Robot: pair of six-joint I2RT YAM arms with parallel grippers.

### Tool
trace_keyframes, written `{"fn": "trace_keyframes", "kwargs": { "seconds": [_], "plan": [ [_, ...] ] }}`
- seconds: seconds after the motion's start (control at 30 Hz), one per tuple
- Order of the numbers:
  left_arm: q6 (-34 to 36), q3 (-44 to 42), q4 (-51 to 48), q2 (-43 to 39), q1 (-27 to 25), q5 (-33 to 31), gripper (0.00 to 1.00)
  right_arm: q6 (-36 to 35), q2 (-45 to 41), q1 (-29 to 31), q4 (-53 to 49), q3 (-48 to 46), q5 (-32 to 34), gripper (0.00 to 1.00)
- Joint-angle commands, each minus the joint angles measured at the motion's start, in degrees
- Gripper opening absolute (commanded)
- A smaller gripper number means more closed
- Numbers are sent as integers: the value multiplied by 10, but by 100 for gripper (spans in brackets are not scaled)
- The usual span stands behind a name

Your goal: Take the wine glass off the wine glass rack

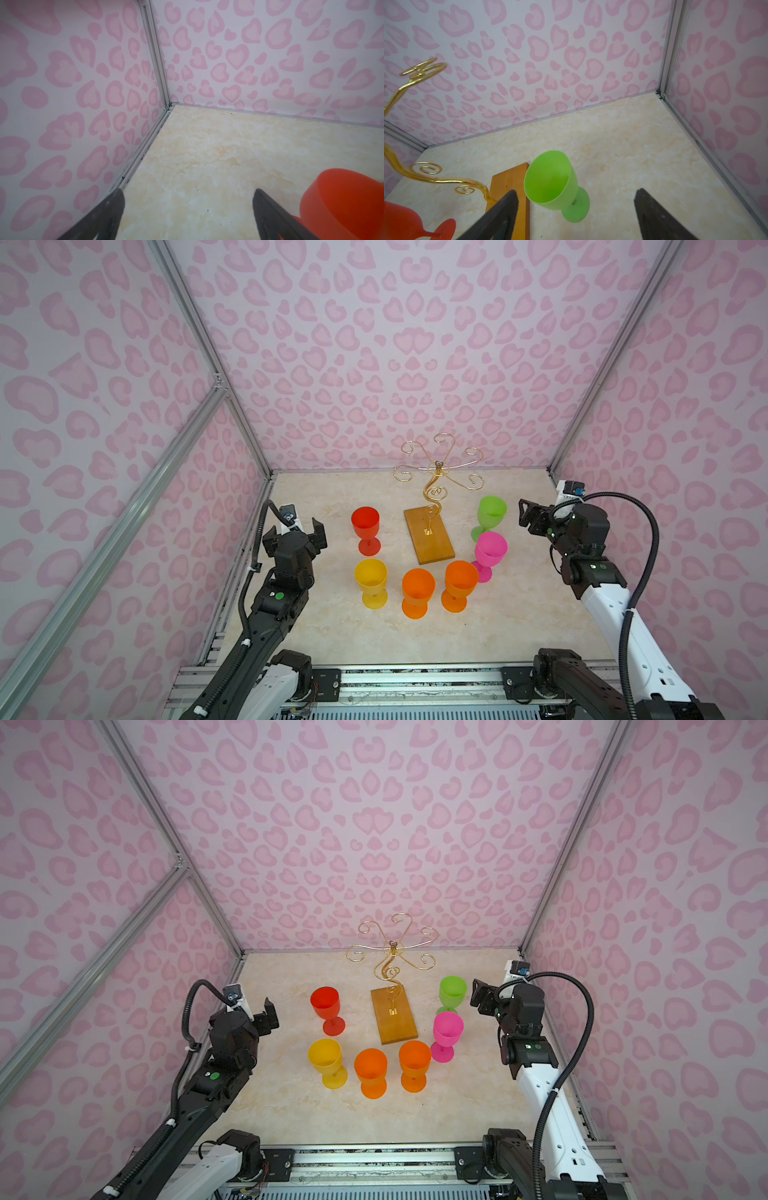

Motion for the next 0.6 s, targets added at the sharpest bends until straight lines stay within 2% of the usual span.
{"fn": "trace_keyframes", "kwargs": {
  "seconds": [0.0,0.13,0.3,0.57],
  "plan": [
    [7,-46,161,28,18,14,98,-10,-13,1,73,-32,36,94],
    [11,-91,255,120,45,36,98,-4,-21,1,127,-78,49,96],
    [8,-139,403,222,83,105,98,-12,-17,2,165,-119,71,97],
    [16,-120,466,313,120,166,98,-49,-13,5,224,-175,124,99]
  ]
}}
